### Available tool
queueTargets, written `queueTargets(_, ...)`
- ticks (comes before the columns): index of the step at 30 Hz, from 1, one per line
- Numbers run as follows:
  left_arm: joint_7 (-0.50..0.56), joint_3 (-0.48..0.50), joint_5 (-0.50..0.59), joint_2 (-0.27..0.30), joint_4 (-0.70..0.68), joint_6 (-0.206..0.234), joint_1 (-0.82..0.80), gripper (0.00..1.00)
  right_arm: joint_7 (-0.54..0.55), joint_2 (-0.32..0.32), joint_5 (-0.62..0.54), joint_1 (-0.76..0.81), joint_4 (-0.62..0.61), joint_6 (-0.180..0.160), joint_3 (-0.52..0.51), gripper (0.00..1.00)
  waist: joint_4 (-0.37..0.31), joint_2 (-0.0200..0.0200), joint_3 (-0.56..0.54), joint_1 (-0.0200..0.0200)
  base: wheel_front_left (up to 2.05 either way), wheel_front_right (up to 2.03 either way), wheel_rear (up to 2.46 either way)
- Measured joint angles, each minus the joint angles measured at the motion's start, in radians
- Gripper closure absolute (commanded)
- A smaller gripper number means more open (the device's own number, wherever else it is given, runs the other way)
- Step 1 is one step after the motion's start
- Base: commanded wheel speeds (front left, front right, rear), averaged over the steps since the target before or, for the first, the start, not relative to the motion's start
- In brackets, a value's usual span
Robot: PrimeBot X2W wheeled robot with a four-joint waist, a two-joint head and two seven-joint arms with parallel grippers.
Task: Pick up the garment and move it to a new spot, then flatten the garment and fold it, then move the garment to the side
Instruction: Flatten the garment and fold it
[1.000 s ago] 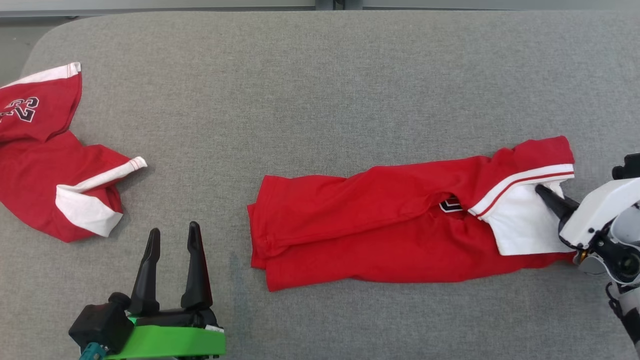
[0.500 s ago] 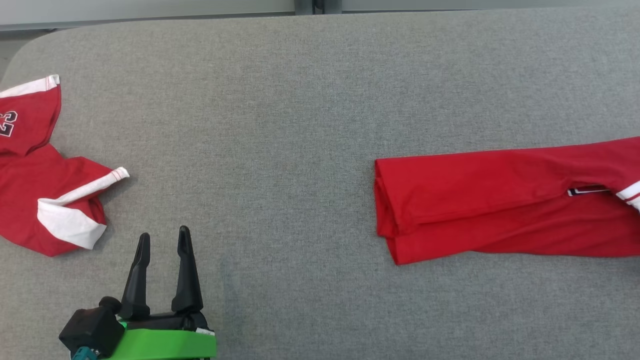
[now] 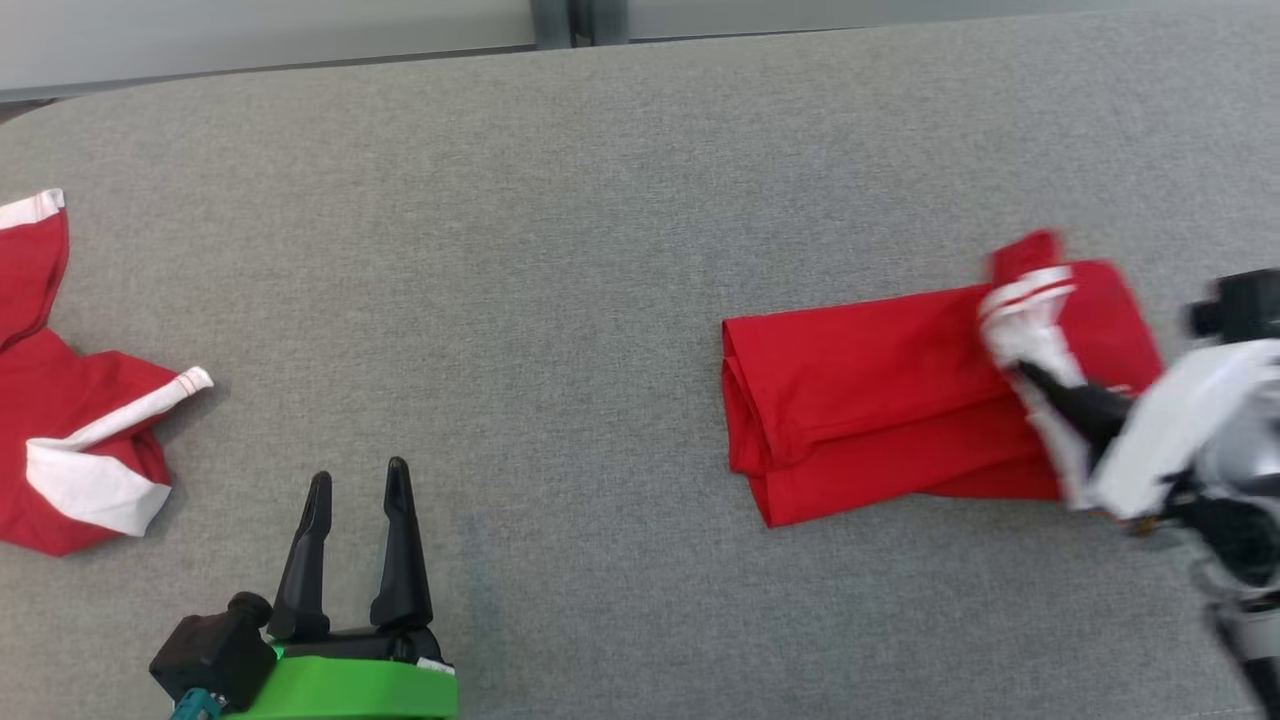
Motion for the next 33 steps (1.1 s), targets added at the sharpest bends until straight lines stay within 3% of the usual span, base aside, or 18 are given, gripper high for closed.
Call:
queueTargets(4,0.000,-0.007,0.000,0.000,0.010,0.011,-0.010,0.00,-0.043,0.128,-0.053,-0.046,0.030,0.000,0.136,1.00,-0.019,0.0000,-0.008,0.0000,0.00,0.00,0.00)
queueTargets(8,0.000,-0.031,0.000,0.000,0.021,0.012,-0.018,0.00,-0.100,0.195,-0.085,-0.088,0.096,0.000,0.208,1.00,-0.018,0.0000,-0.016,0.0000,0.00,0.00,0.00)
queueTargets(20,0.000,-0.053,-0.002,0.000,0.034,0.021,-0.003,0.00,-0.204,0.255,-0.110,-0.151,0.236,0.000,0.290,1.00,-0.002,0.0000,-0.039,0.0000,0.00,0.00,0.00)
queueTargets(21,0.000,-0.055,-0.002,0.000,0.034,0.021,-0.002,0.00,-0.216,0.258,-0.113,-0.155,0.245,0.000,0.292,0.33,-0.003,0.0000,-0.040,0.0000,0.00,0.00,0.00)
queueTargets(22,0.000,-0.056,-0.003,0.000,0.034,0.021,-0.001,0.00,-0.233,0.260,-0.119,-0.159,0.248,0.000,0.298,0.00,-0.003,0.0000,-0.041,0.0000,0.00,0.00,0.00)
queueTargets(27,0.000,-0.055,-0.003,0.000,0.038,0.021,0.001,0.00,-0.332,0.256,-0.119,-0.145,0.196,0.000,0.291,0.00,0.001,0.0000,-0.050,0.0000,0.00,0.00,0.00)
queueTargets(30,0.000,-0.036,-0.003,0.000,0.037,0.021,0.010,0.00,-0.420,0.220,-0.143,-0.094,0.118,0.000,0.269,0.00,0.000,0.0000,-0.060,0.0000,0.00,0.00,0.00)
queueTargets(33,0.000,-0.018,-0.001,0.000,0.036,0.016,0.028,0.00,-0.553,0.141,-0.283,-0.030,0.064,0.000,0.225,0.00,-0.008,0.0000,-0.068,0.0000,0.00,0.00,0.00)
